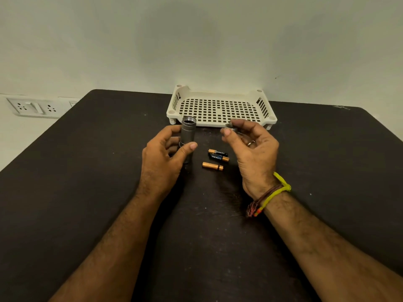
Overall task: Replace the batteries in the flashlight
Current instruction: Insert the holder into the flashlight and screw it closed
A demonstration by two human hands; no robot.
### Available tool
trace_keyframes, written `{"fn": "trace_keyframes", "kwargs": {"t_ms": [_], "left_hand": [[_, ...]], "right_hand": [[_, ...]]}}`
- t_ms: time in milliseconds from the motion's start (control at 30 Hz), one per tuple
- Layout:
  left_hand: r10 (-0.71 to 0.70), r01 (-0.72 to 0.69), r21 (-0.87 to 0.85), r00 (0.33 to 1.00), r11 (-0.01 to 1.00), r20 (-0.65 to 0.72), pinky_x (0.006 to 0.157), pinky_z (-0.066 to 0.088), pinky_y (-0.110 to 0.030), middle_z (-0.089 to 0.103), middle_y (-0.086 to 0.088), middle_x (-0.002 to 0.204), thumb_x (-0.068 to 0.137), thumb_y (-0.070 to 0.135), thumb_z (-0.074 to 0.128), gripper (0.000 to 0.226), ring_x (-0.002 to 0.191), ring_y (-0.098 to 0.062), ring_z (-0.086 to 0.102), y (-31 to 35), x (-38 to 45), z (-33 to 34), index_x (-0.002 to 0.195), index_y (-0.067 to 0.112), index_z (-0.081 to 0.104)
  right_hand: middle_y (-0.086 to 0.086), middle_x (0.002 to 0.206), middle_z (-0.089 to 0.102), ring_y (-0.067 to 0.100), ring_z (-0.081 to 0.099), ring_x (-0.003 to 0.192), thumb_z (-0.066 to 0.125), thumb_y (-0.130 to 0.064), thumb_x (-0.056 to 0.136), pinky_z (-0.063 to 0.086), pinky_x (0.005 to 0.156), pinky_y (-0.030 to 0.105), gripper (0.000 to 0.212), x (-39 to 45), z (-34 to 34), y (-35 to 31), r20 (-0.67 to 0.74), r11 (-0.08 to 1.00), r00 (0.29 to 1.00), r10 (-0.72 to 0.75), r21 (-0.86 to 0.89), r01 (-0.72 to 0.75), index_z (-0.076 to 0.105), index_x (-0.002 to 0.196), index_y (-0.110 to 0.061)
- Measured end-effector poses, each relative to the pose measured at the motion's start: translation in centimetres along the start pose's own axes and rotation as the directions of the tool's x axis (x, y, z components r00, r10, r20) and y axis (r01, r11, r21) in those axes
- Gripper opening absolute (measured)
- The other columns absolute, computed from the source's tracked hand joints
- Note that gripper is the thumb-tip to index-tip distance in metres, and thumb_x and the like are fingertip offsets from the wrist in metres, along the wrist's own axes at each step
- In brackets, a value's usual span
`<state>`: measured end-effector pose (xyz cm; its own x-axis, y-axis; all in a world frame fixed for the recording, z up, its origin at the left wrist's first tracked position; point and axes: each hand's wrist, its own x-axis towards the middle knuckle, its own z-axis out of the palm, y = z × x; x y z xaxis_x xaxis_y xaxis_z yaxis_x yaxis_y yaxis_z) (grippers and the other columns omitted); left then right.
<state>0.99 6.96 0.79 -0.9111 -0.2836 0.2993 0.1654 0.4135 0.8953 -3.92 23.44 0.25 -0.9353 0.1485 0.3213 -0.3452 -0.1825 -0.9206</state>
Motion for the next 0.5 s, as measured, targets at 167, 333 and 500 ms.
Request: {"fn": "trace_keyframes", "kwargs": {"t_ms": [167, 333, 500], "left_hand": [[-0.034, 0.034, -0.038, 0.999, 0.999, 0.000, 0.091, 0.059, -0.043, 0.072, -0.005, 0.114, 0.083, 0.021, 0.077, 0.048, 0.103, -0.016, 0.071, 0.04, -0.15, -0.18, 0.127, 0.015, 0.059], [-0.050, 0.051, -0.091, 0.999, 0.994, 0.016, 0.090, 0.060, -0.042, 0.074, -0.004, 0.110, 0.081, 0.017, 0.079, 0.048, 0.099, -0.014, 0.074, -0.11, -0.15, -0.29, 0.125, 0.015, 0.061], [-0.067, 0.072, -0.098, 0.996, 0.993, 0.057, 0.093, 0.058, -0.041, 0.075, 0.002, 0.109, 0.081, 0.015, 0.079, 0.049, 0.100, -0.010, 0.073, -0.76, 0.08, -0.44, 0.126, 0.021, 0.062]], "right_hand": [[0.022, 0.116, 0.067, 0.033, 0.069, 0.109, 0.073, 0.002, 0.087, 0.059, 0.093, 0.048, 0.023, -0.28, 0.31, -0.05, 0.055, 0.996, 0.995, -0.084, -0.008, 0.085, 0.069, 0.106, -0.009], [0.005, 0.102, 0.069, 0.011, 0.071, 0.090, 0.077, 0.003, 0.083, 0.059, 0.079, 0.024, 0.031, -0.62, 0.52, -0.29, 0.085, 0.993, 0.989, -0.122, 0.015, 0.121, 0.064, 0.106, -0.013], [0.002, 0.099, 0.070, 0.007, 0.071, 0.090, 0.078, 0.001, 0.082, 0.058, 0.078, 0.020, 0.027, -0.65, 0.44, -0.42, 0.072, 0.992, 0.989, -0.126, -0.008, 0.126, 0.065, 0.097, -0.018]]}}
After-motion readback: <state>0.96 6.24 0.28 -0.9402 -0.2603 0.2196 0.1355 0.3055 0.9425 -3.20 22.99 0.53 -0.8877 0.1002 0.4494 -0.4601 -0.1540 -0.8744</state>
